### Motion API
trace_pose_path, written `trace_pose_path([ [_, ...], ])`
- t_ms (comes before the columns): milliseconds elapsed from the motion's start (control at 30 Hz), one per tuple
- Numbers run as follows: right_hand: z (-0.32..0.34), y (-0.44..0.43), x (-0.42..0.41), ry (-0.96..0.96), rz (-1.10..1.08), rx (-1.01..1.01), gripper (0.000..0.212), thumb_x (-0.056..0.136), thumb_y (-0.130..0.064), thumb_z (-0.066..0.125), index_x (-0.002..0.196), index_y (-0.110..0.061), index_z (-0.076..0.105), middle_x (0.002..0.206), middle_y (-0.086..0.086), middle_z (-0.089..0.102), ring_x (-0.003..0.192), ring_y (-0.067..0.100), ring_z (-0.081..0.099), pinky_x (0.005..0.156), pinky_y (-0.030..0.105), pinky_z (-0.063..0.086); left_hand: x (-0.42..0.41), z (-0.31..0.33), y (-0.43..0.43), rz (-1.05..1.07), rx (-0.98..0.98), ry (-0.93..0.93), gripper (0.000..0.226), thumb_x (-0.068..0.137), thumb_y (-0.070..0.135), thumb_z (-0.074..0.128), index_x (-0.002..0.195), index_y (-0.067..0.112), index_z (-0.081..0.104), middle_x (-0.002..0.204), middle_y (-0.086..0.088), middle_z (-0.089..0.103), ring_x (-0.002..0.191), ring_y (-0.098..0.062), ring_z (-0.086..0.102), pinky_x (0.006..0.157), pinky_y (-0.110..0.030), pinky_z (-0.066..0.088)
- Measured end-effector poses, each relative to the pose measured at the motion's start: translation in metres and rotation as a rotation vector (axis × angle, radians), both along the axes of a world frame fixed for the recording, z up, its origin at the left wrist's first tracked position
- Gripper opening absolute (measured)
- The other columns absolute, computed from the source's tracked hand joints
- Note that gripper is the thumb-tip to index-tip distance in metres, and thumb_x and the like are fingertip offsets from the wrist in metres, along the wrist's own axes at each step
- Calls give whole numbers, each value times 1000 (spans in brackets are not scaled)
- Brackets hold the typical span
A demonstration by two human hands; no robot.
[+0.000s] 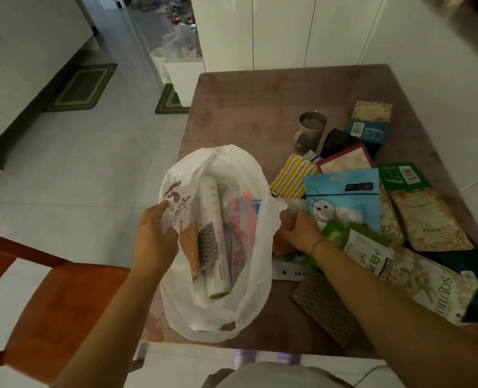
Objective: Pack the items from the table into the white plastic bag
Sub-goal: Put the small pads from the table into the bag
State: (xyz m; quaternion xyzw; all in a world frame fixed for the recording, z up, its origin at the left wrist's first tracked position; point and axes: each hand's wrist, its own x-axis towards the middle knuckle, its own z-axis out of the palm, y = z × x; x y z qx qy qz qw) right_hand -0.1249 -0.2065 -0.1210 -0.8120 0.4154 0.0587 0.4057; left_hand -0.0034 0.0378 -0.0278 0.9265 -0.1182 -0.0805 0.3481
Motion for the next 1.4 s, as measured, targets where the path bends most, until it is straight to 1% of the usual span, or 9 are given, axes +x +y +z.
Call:
trace_pose_path([
  [133, -10, 7, 7, 50, 52, -48, 70, 73, -40, 73, 131, -13, 45, 130, 11, 53, 118, 28, 53, 100, 43, 46, -1, 0, -3, -13, 8, -2, 47, 86, 11, 62, 131, 15, 47, 133, -10, 50, 113, -32, 56, 88, -52, 52],
  [333, 13, -16, -4, -174, -6, 7, 14, 87, -33, 60, 97, -24, 57, 91, 0, 59, 90, 22, 58, 74, 28, 45, -1, -2, -3, -27, 10, -36, 48, 85, 12, 64, 130, 14, 48, 131, -11, 52, 112, -33, 57, 86, -54, 52],
  [433, 37, -44, -24, -241, -6, 60, 23, 85, -33, 64, 102, -18, 59, 95, -2, 59, 92, 19, 56, 74, 28, 46, 0, -5, -5, -26, 3, -31, 48, 85, 11, 64, 130, 14, 48, 131, -11, 51, 113, -33, 56, 86, -53, 52],
  [567, 71, -58, -50, -42, 183, 92, 35, 86, -32, 64, 112, -9, 59, 104, 3, 61, 101, 25, 59, 81, 32, 48, 0, -8, -12, -16, 3, 2, 49, 85, 12, 63, 131, 17, 48, 134, -9, 50, 114, -32, 55, 88, -54, 51],
  [733, 92, -10, -75, 222, 495, -54, 28, 87, -33, 60, 67, -26, 42, 67, -9, 46, 61, 6, 48, 50, 15, 31, 0, -11, -15, -14, 14, 1, 48, 85, 14, 64, 131, 18, 49, 135, -9, 49, 114, -32, 55, 87, -53, 52],
  [833, 76, 29, -100, 206, 477, 14, 8, 91, -29, 54, 84, -26, 53, 86, -6, 56, 85, 13, 57, 65, 14, 42, 0, -13, -13, -18, 4, -19, 49, 84, 14, 65, 130, 15, 49, 133, -11, 51, 112, -32, 56, 86, -53, 52],
  [900, 61, 43, -109, 236, 447, -17, 27, 93, -31, 51, 114, -15, 53, 115, 2, 57, 107, 18, 56, 85, 21, 42, -1, -13, -13, -15, 2, -21, 48, 84, 14, 65, 130, 15, 49, 132, -11, 51, 112, -32, 56, 87, -53, 52],
  [1000, 38, 47, -118, 287, 406, -175, 45, 95, -33, 48, 134, -14, 38, 138, 3, 42, 126, 17, 44, 103, 24, 34, -3, -14, -13, -16, 2, -28, 48, 84, 15, 66, 129, 14, 49, 132, -12, 52, 111, -32, 57, 87, -52, 52],
  [1400, -10, 56, -121, 423, 436, -401, 76, 81, -46, 64, 140, -18, 25, 147, 9, 27, 134, 28, 32, 107, 38, 33, -3, -11, -8, -11, 23, -88, 47, 84, 7, 62, 129, 12, 49, 131, -11, 51, 111, -31, 57, 79, -41, 57],
])
